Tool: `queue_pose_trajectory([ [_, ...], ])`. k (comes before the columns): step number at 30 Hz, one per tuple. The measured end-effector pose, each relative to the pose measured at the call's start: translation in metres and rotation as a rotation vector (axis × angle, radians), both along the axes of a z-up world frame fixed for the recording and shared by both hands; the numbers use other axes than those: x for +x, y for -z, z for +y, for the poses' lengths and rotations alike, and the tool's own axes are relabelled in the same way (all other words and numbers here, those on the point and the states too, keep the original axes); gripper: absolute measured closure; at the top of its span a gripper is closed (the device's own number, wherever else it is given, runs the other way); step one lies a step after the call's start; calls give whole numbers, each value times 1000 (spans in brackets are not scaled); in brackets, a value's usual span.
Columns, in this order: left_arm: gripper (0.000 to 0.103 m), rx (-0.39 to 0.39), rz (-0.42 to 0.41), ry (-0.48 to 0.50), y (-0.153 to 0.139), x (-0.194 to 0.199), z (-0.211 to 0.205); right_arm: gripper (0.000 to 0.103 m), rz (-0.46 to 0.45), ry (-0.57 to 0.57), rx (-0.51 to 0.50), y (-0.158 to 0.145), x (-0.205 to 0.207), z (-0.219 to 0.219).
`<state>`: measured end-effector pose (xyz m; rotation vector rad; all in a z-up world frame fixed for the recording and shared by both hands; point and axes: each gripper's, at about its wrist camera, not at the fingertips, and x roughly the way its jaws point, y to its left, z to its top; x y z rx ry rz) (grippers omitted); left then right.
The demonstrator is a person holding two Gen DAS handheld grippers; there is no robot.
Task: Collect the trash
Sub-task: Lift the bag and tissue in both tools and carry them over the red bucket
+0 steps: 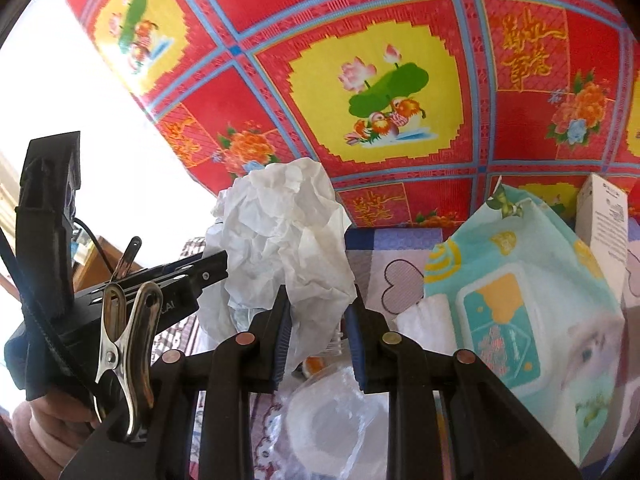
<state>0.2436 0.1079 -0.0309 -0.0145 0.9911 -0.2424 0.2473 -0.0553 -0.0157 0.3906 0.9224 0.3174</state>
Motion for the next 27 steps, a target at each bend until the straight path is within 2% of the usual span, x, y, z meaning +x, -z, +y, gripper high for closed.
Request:
queue_pose_trajectory([
  [5, 83, -22, -32, 16, -22, -17, 2, 77, -33, 18, -4, -27, -24, 6],
  [13, 83, -59, -72, 53, -44, -42, 6, 77, -74, 54, -19, -52, -59, 5],
  [14, 83, -62, -76, 58, -53, -46, 5, 77, -79, 59, -22, -54, -61, 7],
  [21, 83, -66, -99, 93, -68, -57, 4, 77, -96, 92, -30, -64, -84, 7],
  [27, 83, -69, -105, 109, -68, -66, 8, 77, -103, 109, -36, -66, -96, 11],
])
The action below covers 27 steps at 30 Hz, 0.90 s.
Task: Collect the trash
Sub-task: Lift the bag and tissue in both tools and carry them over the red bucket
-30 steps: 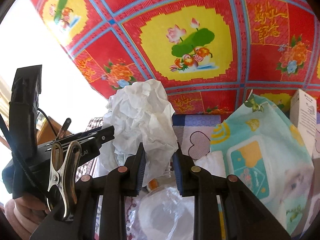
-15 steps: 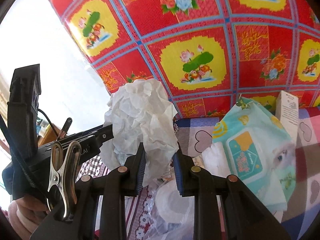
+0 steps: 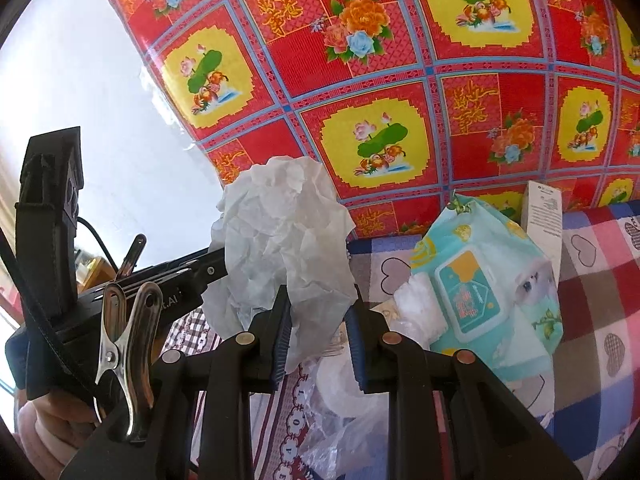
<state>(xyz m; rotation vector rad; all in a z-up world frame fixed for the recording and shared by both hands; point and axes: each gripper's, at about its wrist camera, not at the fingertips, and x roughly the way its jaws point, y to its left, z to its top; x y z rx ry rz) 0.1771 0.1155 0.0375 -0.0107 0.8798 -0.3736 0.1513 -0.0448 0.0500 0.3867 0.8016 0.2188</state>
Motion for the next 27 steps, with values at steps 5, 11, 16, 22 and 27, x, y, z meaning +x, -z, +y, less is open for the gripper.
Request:
queue_pose_trajectory([
  [5, 83, 5, -13, 8, -4, -8, 7, 77, -6, 8, 5, -3, -6, 6],
  [11, 83, 14, -20, 5, -9, -15, 21, 77, -15, 5, 11, -6, -14, 19],
  [16, 83, 13, -26, -4, -11, -21, 35, 77, -22, -2, 12, -6, -19, 31],
  [22, 83, 8, -32, -46, -14, -30, 54, 77, -34, -35, 10, -9, -23, 46],
  [27, 83, 5, -29, -96, -13, -39, 66, 77, -37, -82, 13, -8, -23, 55],
])
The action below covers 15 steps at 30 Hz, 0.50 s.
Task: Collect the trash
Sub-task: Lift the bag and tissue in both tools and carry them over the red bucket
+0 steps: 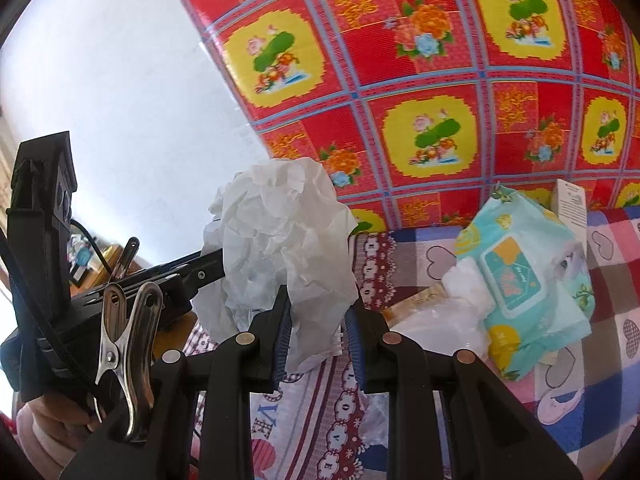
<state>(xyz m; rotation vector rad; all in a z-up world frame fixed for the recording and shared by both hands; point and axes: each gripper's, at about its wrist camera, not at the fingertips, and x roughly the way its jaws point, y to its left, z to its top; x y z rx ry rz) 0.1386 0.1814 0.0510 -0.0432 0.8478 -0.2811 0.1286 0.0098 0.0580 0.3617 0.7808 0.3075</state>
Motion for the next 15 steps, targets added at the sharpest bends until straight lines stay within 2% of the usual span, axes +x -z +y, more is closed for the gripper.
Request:
queue_pose_trajectory([
  [15, 83, 7, 4, -169, -1, -25, 24, 77, -9, -164, -1, -1, 2, 18],
])
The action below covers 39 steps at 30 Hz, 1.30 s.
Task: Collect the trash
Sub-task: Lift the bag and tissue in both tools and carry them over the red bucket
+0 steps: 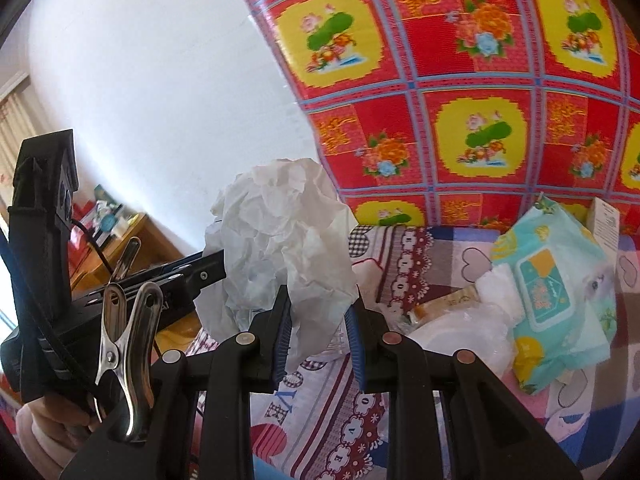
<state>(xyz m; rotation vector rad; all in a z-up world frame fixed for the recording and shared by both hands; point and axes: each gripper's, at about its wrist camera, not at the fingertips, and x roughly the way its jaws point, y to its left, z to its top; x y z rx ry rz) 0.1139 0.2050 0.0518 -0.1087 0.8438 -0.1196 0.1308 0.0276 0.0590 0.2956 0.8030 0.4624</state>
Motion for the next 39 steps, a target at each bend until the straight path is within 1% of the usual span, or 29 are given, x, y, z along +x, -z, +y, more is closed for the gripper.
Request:
queue_pose_trajectory([
  [9, 83, 0, -2, -104, 5, -12, 28, 77, -10, -106, -6, 0, 6, 26],
  [16, 83, 6, -2, -187, 6, -22, 59, 77, -8, -186, 0, 0, 12, 54],
  [21, 83, -3, 8, -237, 9, -29, 86, 77, -4, -249, -9, 0, 15, 83],
  [27, 83, -5, 16, -269, 13, -32, 120, 77, 7, -284, -18, 3, 16, 118],
  [39, 83, -45, 52, -353, 29, -38, 197, 77, 38, -363, -54, 10, 21, 194],
])
